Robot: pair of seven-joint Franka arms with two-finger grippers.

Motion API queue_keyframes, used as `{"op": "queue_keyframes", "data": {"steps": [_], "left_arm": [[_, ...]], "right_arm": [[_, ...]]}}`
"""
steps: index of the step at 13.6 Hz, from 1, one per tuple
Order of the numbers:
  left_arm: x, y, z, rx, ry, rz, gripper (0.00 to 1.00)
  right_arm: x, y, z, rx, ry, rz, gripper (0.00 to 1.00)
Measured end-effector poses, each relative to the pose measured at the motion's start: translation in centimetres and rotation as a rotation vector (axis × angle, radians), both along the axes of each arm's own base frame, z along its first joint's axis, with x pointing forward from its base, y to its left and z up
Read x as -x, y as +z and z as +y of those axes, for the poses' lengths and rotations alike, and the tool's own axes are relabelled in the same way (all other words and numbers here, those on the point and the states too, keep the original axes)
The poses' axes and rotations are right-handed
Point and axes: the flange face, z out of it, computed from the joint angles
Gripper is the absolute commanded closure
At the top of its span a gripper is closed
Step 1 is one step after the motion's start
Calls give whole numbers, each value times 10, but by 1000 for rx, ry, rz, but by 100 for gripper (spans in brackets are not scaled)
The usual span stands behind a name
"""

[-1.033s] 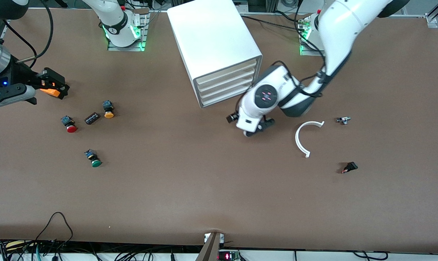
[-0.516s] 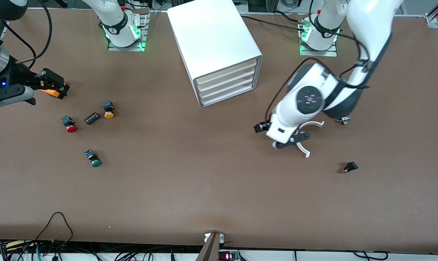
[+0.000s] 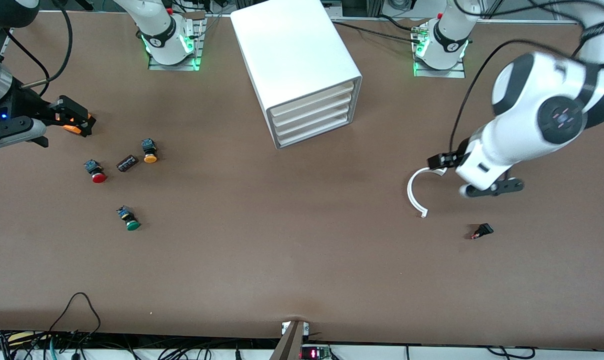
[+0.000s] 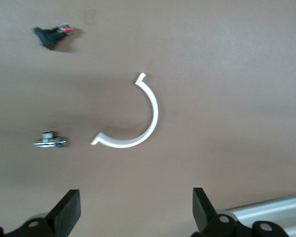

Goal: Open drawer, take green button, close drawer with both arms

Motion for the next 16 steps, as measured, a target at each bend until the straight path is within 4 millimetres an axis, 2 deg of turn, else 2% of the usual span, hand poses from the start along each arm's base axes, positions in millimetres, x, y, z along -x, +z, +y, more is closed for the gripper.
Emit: {"op": "queue_keyframes", "data": {"steps": [2, 4, 6, 10, 16], "left_arm": [[10, 23, 38, -8, -42, -21, 0], [17, 38, 81, -12, -54, -32, 0], [25, 50, 107, -13, -56, -38, 0], [40, 75, 136, -11, -67, -58, 0], [71, 113, 153, -15, -94, -91, 0]], "right_arm": [[0, 1, 0, 0, 0, -3, 0], [-1, 2, 0, 0, 0, -5, 0], [-1, 3, 0, 0, 0, -7, 0], [-1, 4, 1, -4, -64, -7, 0], [-1, 4, 7, -6, -97, -6, 0]]}}
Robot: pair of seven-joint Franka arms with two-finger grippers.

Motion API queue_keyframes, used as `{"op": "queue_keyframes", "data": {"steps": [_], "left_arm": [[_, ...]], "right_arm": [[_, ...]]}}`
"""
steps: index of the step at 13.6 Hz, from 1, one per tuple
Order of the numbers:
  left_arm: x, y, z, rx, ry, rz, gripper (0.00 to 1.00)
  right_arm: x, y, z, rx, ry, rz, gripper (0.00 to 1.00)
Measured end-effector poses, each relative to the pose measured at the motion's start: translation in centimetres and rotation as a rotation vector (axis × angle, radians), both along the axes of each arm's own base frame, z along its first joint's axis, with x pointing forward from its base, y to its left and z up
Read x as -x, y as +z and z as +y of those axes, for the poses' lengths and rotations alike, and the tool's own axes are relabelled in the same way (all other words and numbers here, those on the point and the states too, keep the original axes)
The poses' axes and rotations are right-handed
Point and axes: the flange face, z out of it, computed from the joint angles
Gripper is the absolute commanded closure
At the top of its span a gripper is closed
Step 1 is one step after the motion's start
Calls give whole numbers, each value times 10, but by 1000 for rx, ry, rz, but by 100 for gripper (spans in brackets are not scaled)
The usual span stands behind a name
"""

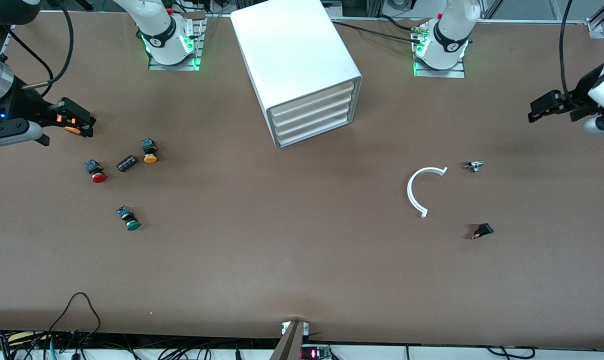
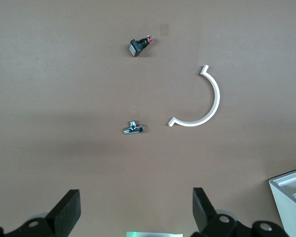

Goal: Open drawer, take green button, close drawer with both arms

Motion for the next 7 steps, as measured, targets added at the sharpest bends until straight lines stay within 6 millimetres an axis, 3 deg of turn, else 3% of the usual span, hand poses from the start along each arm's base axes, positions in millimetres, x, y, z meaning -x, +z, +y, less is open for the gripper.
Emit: {"op": "queue_keyframes", "data": {"steps": [7], "left_arm": [[4, 4, 4, -30, -28, -5, 0]], "right_arm": [[0, 0, 0, 0, -1, 0, 0]]}}
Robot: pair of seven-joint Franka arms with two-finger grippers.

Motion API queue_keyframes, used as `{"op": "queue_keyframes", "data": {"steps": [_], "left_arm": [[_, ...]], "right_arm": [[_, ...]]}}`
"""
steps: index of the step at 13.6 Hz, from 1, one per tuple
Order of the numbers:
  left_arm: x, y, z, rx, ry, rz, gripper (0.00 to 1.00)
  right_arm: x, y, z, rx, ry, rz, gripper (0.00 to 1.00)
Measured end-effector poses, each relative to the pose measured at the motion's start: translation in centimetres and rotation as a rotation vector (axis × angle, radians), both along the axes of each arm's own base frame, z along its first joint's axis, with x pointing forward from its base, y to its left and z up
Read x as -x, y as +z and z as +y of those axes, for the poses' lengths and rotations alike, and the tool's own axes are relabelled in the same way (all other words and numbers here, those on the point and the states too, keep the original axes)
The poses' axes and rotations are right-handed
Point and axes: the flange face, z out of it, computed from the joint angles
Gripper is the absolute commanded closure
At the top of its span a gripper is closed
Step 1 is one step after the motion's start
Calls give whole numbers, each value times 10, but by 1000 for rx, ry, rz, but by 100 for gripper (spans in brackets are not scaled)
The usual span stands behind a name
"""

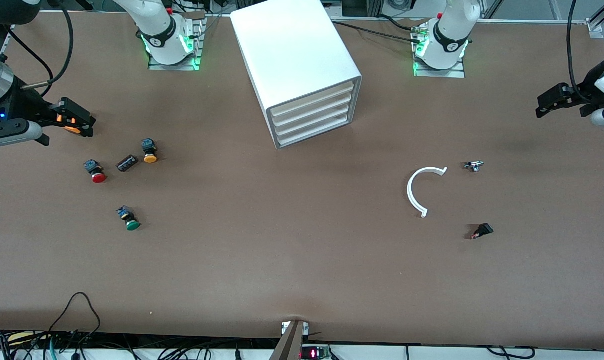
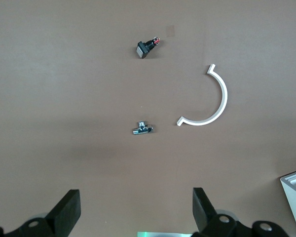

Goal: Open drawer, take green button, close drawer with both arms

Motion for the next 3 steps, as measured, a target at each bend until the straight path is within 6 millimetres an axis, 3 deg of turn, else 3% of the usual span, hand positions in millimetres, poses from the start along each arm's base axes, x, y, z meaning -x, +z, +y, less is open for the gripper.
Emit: {"op": "queue_keyframes", "data": {"steps": [3], "left_arm": [[0, -2, 0, 0, -1, 4, 0]], "right_arm": [[0, 0, 0, 0, 0, 0, 0]]}}
